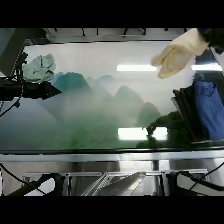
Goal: Fold the shirts.
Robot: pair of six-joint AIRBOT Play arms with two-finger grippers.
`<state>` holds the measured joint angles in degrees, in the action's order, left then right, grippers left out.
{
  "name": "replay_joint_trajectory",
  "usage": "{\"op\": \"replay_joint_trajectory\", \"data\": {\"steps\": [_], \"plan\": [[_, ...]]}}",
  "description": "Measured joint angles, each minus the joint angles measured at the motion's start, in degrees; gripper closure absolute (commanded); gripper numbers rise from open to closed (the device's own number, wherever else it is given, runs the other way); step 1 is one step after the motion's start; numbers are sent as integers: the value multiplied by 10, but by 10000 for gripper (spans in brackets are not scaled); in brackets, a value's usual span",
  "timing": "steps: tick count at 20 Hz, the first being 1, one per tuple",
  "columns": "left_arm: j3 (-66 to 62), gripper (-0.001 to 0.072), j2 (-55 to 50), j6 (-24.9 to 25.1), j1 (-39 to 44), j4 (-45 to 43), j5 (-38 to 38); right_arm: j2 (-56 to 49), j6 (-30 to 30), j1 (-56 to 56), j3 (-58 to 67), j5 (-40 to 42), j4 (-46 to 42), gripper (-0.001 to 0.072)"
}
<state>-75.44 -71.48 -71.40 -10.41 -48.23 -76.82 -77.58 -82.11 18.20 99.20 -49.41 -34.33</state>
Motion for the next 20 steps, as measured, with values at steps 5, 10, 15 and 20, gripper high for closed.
{"op": "replay_joint_trajectory", "data": {"steps": [5,10,15,20], "plan": [[0,689,0,0,0,-3,-3,-99,4,74,144,-33,0,694],[0,689,0,0,0,-3,3,-130,6,139,179,-76,-2,694],[0,689,-10,0,0,-2,5,-136,-4,193,182,-156,-11,694],[0,689,-15,8,0,-2,3,-123,-49,244,166,-286,-57,693]]}}
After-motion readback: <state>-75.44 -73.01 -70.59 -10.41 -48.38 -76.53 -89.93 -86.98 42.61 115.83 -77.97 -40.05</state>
